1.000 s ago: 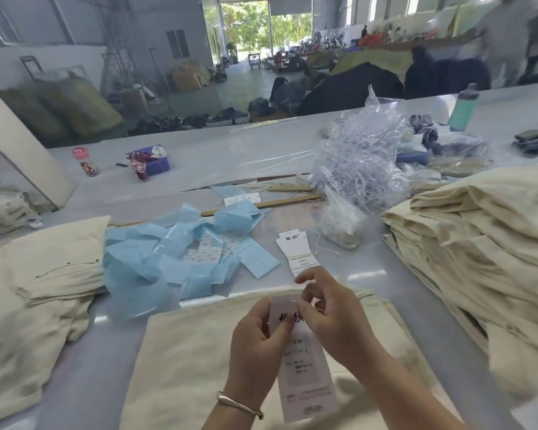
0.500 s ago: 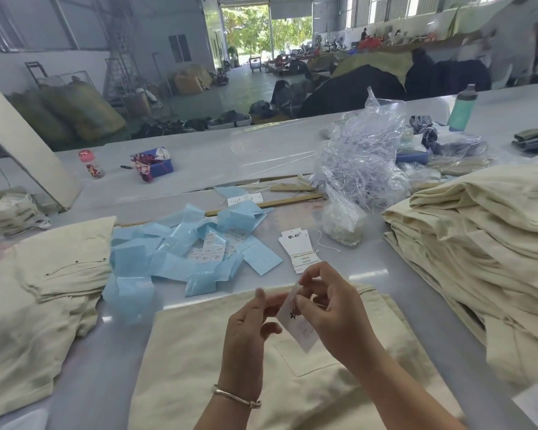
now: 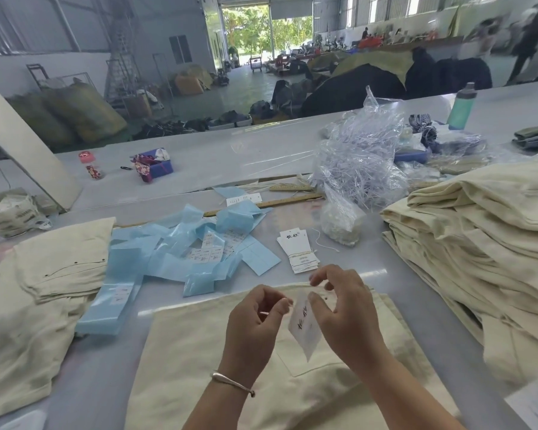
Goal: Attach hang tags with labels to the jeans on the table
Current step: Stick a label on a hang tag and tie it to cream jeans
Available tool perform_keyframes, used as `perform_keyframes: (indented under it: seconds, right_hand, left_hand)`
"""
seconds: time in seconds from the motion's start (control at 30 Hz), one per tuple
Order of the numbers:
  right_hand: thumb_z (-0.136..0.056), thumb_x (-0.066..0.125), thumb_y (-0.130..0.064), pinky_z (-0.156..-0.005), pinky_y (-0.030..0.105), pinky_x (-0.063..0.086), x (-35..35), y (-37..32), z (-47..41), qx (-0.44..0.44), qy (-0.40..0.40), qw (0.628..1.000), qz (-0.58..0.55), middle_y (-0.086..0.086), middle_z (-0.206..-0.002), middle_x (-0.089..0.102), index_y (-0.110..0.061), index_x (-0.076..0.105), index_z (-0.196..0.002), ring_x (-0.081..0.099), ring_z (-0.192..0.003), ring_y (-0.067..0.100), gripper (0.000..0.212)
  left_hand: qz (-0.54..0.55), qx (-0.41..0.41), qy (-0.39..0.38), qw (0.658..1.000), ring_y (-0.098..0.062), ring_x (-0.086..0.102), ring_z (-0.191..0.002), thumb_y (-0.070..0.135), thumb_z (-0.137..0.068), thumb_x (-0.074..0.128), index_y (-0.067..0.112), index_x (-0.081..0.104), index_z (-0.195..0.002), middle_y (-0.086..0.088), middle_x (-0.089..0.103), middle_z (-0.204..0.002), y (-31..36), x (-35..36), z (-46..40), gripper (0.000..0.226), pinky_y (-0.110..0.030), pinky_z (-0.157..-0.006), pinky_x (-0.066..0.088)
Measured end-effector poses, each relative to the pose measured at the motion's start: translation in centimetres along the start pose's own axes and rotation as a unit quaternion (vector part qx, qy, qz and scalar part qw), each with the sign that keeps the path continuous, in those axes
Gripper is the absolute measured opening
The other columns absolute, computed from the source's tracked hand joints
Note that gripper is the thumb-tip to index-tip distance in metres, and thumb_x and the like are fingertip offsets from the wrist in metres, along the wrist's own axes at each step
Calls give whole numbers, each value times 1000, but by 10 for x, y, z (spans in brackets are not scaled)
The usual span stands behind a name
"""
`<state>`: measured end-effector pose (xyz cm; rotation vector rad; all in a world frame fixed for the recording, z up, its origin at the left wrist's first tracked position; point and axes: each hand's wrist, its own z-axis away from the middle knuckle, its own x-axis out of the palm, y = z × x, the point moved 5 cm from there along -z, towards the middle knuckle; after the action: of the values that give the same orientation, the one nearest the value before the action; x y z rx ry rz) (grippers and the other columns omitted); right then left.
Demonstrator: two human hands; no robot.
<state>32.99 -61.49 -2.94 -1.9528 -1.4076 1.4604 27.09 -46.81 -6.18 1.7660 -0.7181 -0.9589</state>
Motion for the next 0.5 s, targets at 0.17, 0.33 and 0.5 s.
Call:
perform_keyframes:
  seconds: [0.17,0.33,0.5]
  right_hand:
    - [-78,69,-6,-65,21,43,-8,8,-2,43,-19,997,-61,-11,-78,64,-22,67,-94,54,-66,9,23]
    - [-85,70,-8,-53,24,45,-9,29,-3,148,-70,948,-273,5,-68,69,-11,71,-80,60,-52,15,5]
    - [-82,73,-10,-58,25,47,-51,63,-14,144,47,980,-128,-4,-59,64,-15,69,-72,58,-56,10,12]
  left_hand:
    - [-30,45,2,999,-5,64,-81,9,-82,75,27,68,-78,7,67,-84,14,11,-16,20,-26,-65,49]
    - [16,51,-43,998,-13,66,-85,9,-81,73,31,67,-78,3,66,-88,25,39,-24,23,-34,-69,50]
    - [3,42,-76,996,-2,63,-79,11,-85,71,26,66,-82,6,68,-89,18,74,-28,16,-16,-65,46]
